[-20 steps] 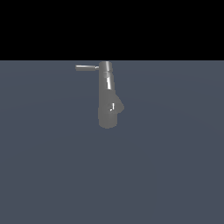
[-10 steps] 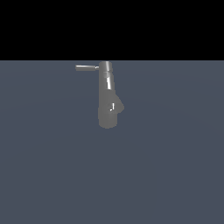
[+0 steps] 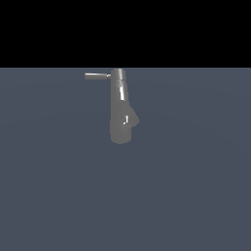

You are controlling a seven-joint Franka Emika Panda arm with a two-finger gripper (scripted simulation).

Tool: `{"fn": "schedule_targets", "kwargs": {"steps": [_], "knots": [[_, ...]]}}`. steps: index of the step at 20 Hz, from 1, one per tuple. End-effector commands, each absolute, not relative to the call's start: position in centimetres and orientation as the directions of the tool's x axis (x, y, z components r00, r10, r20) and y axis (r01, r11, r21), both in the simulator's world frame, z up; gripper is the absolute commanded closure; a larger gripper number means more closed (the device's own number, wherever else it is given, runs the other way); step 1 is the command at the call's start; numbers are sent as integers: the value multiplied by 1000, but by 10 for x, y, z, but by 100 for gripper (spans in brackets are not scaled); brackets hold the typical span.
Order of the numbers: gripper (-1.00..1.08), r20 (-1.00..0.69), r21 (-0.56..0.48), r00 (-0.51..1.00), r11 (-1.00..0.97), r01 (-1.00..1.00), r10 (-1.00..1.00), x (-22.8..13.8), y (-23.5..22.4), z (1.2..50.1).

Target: Turn on the faucet by rotating a designated handle.

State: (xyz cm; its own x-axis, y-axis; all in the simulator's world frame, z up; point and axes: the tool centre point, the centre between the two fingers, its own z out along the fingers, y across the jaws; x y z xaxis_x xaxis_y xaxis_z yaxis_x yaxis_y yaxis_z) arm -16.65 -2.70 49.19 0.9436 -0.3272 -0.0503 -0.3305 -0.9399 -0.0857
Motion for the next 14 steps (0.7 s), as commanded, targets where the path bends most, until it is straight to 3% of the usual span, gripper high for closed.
{"fn": "schedule_targets", "kwargs": {"steps": [1, 14], "knots": [[108, -62, -87, 922, -918, -386, -382, -147, -24, 488], [108, -109, -55, 760, -759, -649, -641, -48, 2, 453]]}}
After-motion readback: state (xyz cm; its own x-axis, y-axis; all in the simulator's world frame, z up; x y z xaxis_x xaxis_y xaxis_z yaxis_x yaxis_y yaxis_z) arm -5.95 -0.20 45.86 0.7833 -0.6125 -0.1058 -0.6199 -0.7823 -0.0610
